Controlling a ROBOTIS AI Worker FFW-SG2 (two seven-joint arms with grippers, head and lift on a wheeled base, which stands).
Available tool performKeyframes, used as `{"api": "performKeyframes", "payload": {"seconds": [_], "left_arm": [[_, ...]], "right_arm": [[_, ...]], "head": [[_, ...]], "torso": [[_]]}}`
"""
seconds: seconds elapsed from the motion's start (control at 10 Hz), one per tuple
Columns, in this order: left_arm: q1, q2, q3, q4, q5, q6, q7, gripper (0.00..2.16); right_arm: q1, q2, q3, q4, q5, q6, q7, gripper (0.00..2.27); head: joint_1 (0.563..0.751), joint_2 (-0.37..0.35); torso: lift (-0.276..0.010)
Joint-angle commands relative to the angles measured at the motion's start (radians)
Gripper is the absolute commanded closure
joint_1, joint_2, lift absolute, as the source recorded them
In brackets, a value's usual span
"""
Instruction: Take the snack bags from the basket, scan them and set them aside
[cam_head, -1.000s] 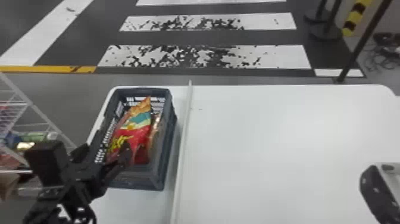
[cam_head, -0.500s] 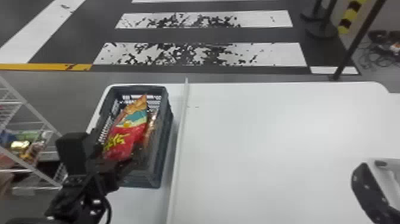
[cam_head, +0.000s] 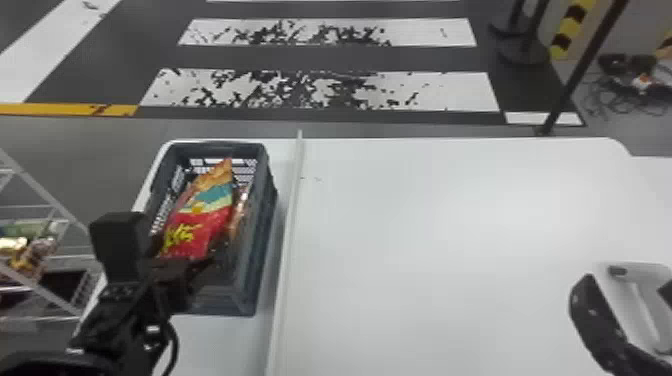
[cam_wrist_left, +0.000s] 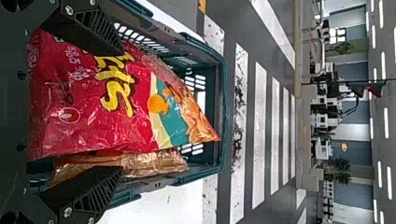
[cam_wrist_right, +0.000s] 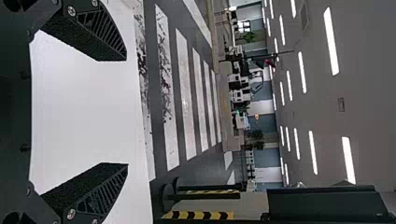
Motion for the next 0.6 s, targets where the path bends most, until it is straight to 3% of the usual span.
{"api": "performKeyframes", "payload": {"seconds": [0.0,0.2,0.3,0.5], "left_arm": [[-0.009,-0.001,0.0,0.011,-0.011,0.024,0.0,0.15],[-0.01,-0.001,0.0,0.017,-0.016,0.024,0.0,0.35],[-0.01,-0.001,-0.002,0.016,-0.015,0.03,-0.003,0.63],[-0.007,-0.001,-0.018,0.005,-0.018,0.079,0.034,1.79]], "right_arm": [[-0.001,0.0,0.0,0.001,-0.001,0.0,0.0,0.12],[-0.003,0.0,0.0,0.006,-0.001,0.0,0.0,0.12],[-0.003,-0.002,0.0,0.006,-0.001,-0.003,0.0,0.12],[-0.003,-0.012,0.0,0.004,-0.006,-0.015,0.0,0.12]], "head": [[0.695,0.046],[0.695,0.051],[0.695,0.052],[0.695,0.05]], "torso": [[-0.075],[-0.075],[-0.075],[-0.075]]}}
